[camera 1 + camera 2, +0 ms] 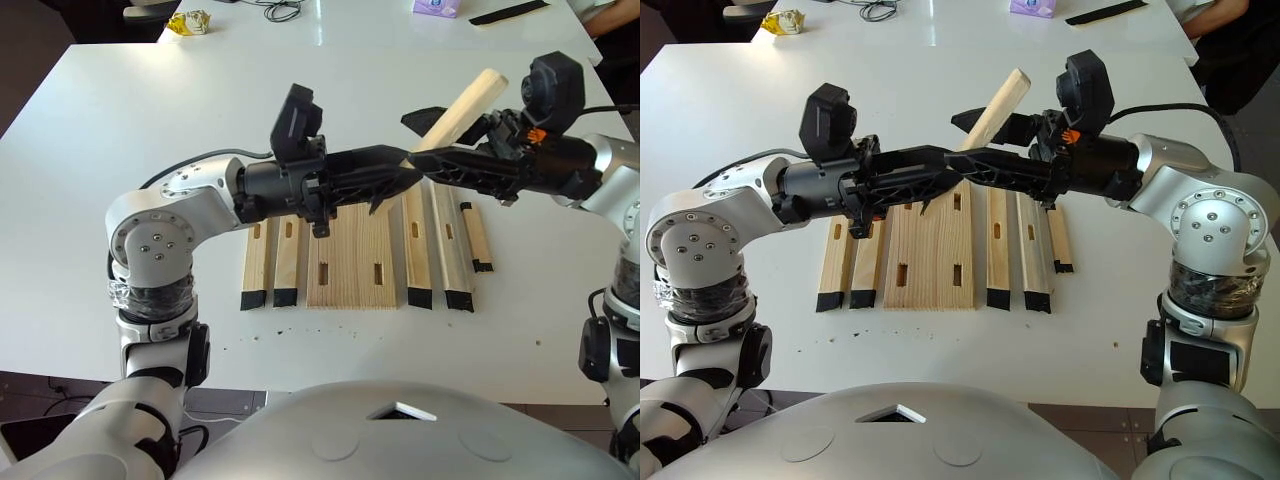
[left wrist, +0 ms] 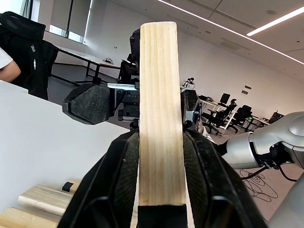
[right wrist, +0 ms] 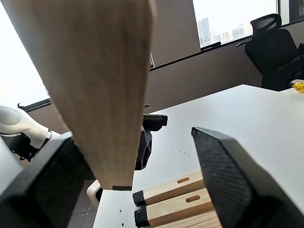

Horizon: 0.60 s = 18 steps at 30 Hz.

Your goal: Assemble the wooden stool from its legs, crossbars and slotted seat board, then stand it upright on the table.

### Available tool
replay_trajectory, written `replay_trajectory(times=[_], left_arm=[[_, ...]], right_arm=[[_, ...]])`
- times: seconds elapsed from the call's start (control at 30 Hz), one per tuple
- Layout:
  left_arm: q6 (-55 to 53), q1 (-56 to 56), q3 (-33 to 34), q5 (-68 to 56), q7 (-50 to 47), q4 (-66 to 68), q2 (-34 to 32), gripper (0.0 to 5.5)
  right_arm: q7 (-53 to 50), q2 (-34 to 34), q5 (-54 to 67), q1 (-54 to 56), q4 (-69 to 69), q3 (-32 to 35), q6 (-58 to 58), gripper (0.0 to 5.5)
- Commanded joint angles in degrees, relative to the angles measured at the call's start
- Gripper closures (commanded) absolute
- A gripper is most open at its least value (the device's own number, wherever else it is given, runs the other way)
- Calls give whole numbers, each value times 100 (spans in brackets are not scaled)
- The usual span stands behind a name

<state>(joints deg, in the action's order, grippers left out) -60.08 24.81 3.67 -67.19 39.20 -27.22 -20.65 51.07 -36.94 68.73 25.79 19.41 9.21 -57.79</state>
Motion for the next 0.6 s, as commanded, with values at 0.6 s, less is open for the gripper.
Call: replay_trajectory(times=[0.6], left_arm=[[377, -134, -288, 208, -96, 94, -270, 418]], right_arm=[[501, -622, -23, 67, 160, -162, -209, 414]])
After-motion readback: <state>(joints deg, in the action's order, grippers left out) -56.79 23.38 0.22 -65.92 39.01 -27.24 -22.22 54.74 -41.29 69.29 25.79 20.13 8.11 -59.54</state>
